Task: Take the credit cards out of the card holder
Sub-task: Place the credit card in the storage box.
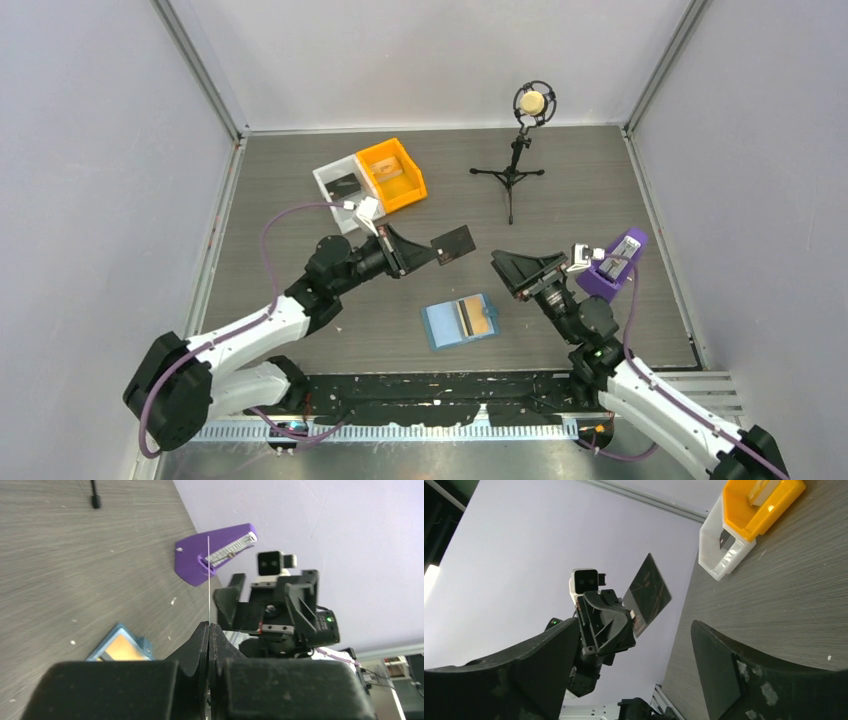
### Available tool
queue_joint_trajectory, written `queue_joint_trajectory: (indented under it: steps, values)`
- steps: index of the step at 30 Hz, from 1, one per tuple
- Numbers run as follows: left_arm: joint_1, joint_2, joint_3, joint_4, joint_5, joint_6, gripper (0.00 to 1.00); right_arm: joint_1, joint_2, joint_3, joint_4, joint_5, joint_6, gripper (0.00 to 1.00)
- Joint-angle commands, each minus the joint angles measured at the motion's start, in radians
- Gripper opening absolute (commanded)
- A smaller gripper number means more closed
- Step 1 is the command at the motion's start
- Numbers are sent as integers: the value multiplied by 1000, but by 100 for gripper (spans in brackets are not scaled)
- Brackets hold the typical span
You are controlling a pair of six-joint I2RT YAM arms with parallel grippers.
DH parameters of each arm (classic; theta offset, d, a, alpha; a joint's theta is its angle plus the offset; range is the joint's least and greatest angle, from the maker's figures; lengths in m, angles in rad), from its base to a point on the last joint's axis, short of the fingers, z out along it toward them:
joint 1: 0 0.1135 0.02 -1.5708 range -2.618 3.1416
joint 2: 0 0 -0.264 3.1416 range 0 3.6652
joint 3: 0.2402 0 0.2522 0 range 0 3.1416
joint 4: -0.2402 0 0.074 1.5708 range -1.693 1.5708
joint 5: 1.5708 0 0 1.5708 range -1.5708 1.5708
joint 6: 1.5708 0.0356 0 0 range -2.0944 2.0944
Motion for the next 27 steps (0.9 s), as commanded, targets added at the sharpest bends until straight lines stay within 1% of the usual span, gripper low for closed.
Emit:
queue_joint_trajectory:
  steps: [1,2,4,7,9,10,12,16,20,22,23,27]
  values:
    - [85,-75,95,-248,60,88,0,2,-125,65,-205,-2,-143,96]
    - [110,-87,127,-315,80,108,0,2,-143,71,-252,-9,-168,98]
    - [167,-114,164,-412,102,141,0,2,-188,78,-308,-19,-199,96]
    - [256,-152,226,-550,129,180,0,2,-238,81,-332,-40,-244,96]
    - [318,-163,279,-669,129,212,0,2,-246,88,-336,-48,-265,95]
    - [351,-161,306,-723,136,226,0,2,-243,98,-339,-85,-279,95]
    - [425,-143,354,-797,166,248,0,2,-232,118,-352,-112,-304,95]
    - [566,-55,454,-927,240,303,0,2,-201,146,-380,-163,-342,95]
    - [675,79,569,-1063,244,396,0,2,-179,135,-386,-181,-352,95]
    - [709,141,606,-1076,260,410,0,2,-169,127,-375,-184,-353,95]
    - [749,168,622,-1076,256,417,0,2,-166,126,-373,-185,-359,96]
    - [789,293,713,-1094,239,445,0,2,-133,156,-396,-188,-398,95]
